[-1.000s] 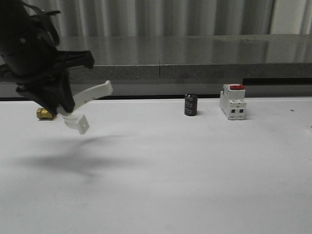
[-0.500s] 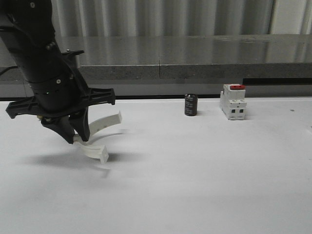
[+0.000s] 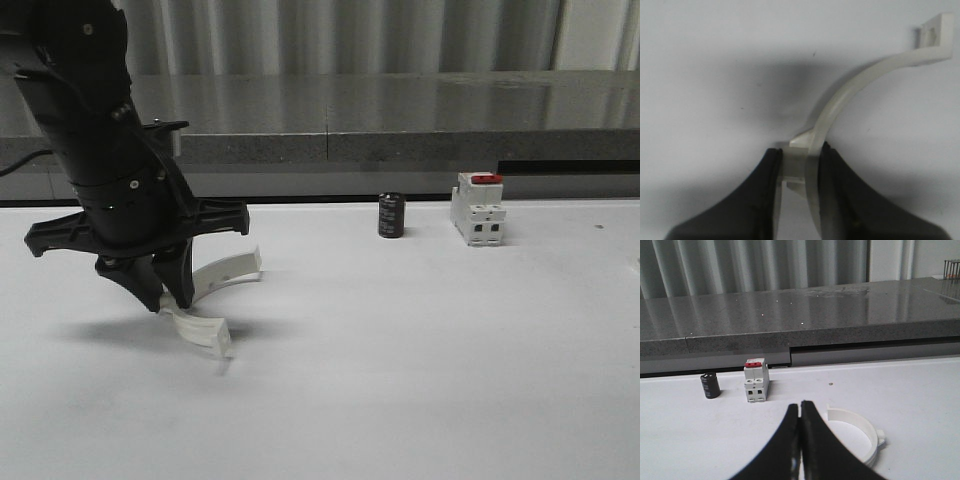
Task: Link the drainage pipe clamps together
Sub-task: 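Lift the clamp with the left gripper and lower it onto the table center, then open the left gripper to release the clamp and withdraw upward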
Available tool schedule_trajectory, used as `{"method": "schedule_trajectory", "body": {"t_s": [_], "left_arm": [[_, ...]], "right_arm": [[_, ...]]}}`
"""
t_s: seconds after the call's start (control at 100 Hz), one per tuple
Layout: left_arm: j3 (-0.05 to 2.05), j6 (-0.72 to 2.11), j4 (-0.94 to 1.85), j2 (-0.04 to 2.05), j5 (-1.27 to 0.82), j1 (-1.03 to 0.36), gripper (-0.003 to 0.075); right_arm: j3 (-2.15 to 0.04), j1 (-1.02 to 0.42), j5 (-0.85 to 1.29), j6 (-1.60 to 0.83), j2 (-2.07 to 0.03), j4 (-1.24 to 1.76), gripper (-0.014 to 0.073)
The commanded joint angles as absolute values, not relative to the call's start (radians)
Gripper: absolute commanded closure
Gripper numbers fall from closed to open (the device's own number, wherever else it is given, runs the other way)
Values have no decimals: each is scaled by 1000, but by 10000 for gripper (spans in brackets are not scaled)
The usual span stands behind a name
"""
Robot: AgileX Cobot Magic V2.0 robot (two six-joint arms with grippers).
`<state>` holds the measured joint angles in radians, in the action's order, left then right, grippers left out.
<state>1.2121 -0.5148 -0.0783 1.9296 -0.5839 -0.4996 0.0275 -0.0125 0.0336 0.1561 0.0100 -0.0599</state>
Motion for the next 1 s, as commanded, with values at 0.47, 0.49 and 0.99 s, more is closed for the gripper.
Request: {"method": "schedule_trajectory", "body": {"t_s": [0.47,0.49,0.99], "left_arm": [[1240,-527,-82,1881,-568,-506,420],[1240,-527,-82,1881,-568,-506,393],[1241,-526,-174,1724,-538,-491,221]], "right_arm": [[10,-6,-49,153,24,-65,661],[10,-6,-49,153,24,-65,661],[10,-6,-49,153,24,-65,661]]}}
